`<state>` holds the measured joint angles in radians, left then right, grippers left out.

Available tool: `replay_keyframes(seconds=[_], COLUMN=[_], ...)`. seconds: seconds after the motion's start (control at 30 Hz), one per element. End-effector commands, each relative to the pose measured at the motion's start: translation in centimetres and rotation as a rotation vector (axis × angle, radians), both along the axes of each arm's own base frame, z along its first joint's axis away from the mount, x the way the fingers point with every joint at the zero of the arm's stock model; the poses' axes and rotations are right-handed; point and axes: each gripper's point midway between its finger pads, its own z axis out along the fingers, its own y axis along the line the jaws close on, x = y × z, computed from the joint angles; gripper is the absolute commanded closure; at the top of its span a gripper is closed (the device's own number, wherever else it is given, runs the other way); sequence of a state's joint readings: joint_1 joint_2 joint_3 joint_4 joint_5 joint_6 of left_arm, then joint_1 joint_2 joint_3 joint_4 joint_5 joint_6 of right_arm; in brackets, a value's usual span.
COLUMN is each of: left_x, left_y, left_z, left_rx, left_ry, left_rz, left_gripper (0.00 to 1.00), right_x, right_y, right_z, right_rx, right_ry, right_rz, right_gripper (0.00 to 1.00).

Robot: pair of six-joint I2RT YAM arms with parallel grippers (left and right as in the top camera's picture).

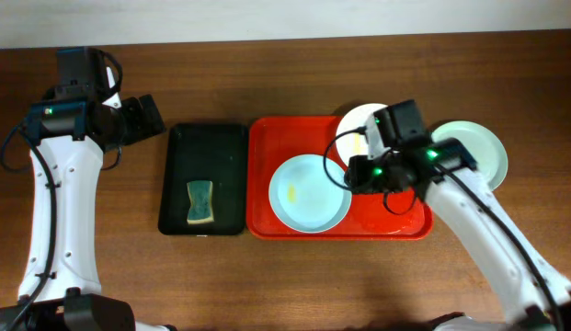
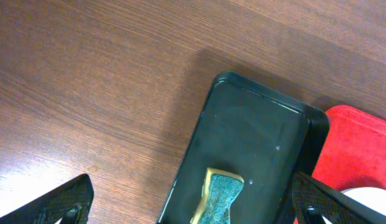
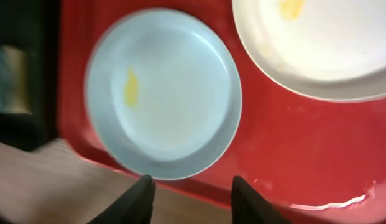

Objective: Clean dirty plates on tray and stack at the side
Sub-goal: 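Grip the light blue plate rim with the right gripper and drag it left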

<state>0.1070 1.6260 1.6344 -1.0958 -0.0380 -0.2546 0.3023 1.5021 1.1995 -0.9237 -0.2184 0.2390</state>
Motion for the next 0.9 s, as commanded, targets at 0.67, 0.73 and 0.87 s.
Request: replay_keyframes(seconds=[0.67, 0.73, 0.87], left_x=[0.0, 0.0, 0.0], left_y=[0.2, 0.2, 0.2], left_z=[0.2, 0.2, 0.2], left_rx=[0.000, 0.000, 0.000], left_ry=[-0.008, -0.008, -0.008], left_rz=[0.014, 0.014, 0.014], left_gripper=[0.01, 0.01, 0.01], right_x=[3.8, 3.9, 4.0], right_y=[-0.5, -0.8, -0.8], right_z=[-12.3, -12.3, -12.3], right_rx=[-0.162, -0.178, -0.181], right_ry=[0.129, 0.125, 0.123], right_rz=[0.082, 0.078, 0.077], right_gripper=[0.72, 0.77, 0.89])
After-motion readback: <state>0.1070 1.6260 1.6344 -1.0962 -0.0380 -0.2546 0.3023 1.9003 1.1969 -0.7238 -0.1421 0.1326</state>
